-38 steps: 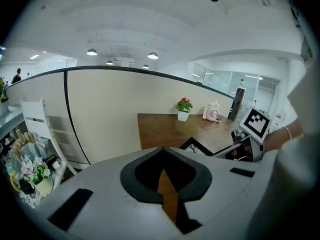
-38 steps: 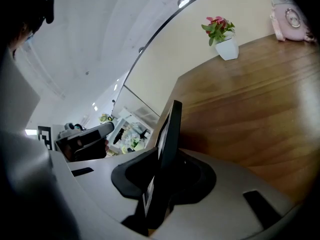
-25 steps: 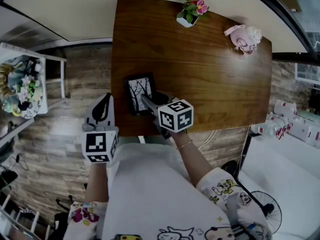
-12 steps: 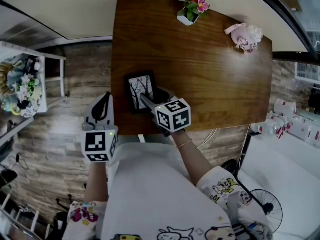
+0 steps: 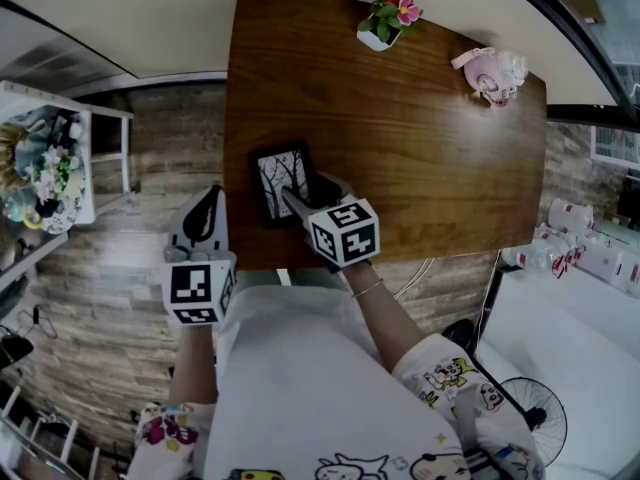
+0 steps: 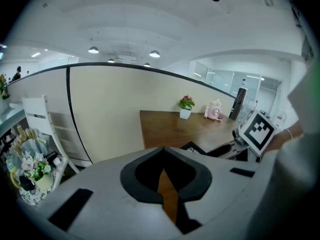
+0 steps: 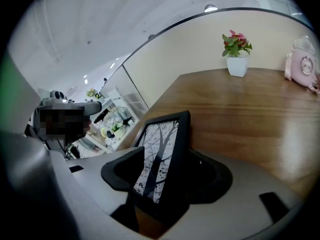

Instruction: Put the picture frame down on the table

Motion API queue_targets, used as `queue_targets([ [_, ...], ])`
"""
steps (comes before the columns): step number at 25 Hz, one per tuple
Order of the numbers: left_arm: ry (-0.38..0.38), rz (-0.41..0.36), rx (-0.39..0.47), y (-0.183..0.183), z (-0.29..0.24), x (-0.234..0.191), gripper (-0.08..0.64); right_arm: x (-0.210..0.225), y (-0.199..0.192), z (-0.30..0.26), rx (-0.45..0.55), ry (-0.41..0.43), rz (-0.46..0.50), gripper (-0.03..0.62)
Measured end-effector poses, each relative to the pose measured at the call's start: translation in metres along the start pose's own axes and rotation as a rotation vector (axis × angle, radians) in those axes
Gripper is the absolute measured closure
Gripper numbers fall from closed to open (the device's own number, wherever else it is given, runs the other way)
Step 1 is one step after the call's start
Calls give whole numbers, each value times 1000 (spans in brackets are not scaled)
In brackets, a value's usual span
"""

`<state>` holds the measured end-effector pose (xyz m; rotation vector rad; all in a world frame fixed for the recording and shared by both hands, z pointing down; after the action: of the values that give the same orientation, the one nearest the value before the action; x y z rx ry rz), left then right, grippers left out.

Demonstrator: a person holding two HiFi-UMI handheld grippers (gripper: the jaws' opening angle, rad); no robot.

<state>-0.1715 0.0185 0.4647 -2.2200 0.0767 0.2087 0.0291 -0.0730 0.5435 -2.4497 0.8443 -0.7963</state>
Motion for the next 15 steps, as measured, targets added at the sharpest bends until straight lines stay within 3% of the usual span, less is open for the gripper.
queue_targets([
  [15,5,1,19,0,3,0,557,0,-1,4,-1,-12,11,359],
])
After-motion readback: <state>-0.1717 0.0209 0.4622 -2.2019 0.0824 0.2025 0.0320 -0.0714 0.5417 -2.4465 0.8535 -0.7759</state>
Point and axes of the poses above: the fingertips, and each gripper's own axes: z backward along the fingers, x to its right, y out of its top, the point moved 9 cm from there along z, backward along the fingers
